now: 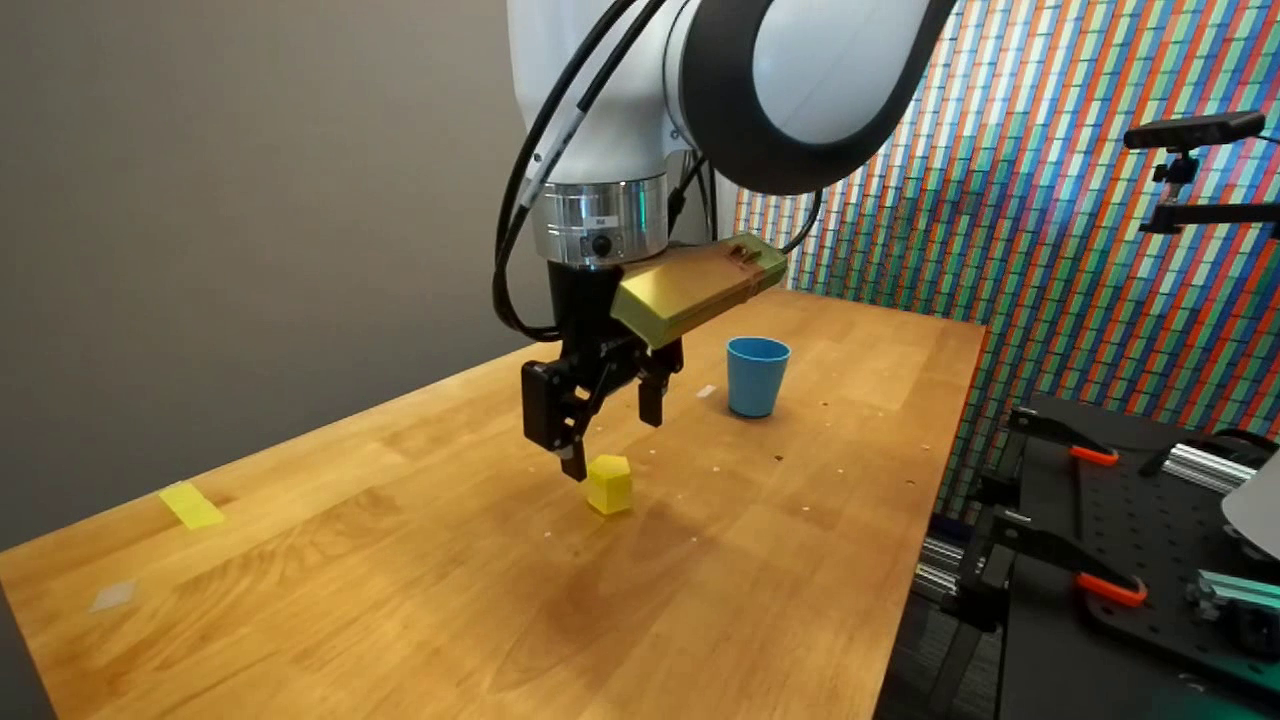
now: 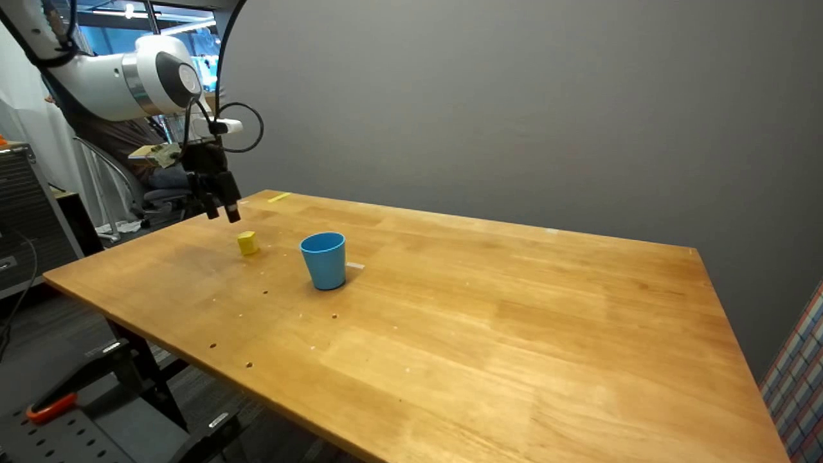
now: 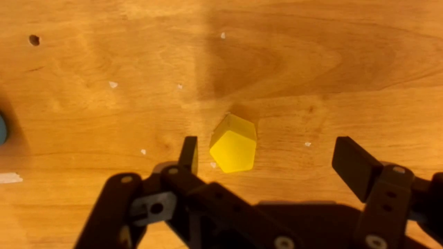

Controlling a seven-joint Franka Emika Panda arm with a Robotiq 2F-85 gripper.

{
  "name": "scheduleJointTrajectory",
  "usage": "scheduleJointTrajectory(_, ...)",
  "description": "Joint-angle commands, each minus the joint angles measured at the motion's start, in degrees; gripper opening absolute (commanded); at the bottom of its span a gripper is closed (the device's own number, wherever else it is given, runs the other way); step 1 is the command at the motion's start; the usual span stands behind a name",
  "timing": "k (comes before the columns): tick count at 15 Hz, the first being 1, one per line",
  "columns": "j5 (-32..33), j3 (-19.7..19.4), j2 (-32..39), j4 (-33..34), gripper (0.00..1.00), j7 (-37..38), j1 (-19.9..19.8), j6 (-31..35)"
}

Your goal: Put the yellow block in the cup

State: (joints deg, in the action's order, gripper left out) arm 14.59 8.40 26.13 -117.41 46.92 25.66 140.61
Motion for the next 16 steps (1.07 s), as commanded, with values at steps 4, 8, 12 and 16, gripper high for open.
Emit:
scheduleJointTrajectory(4, 1.4, -3.2, 3.3, 3.3, 1.0, -0.7, 0.6, 1.5)
scheduleJointTrajectory(8, 0.9, -3.6, 5.0, 3.6, 1.0, -0.9, 0.6, 2.1)
scheduleJointTrajectory(12, 0.5, -3.6, 6.6, 4.0, 0.74, -1.5, 0.7, 3.2)
scheduleJointTrajectory(16, 0.3, -3.7, 7.6, 4.1, 0.42, -2.4, 0.7, 4.8)
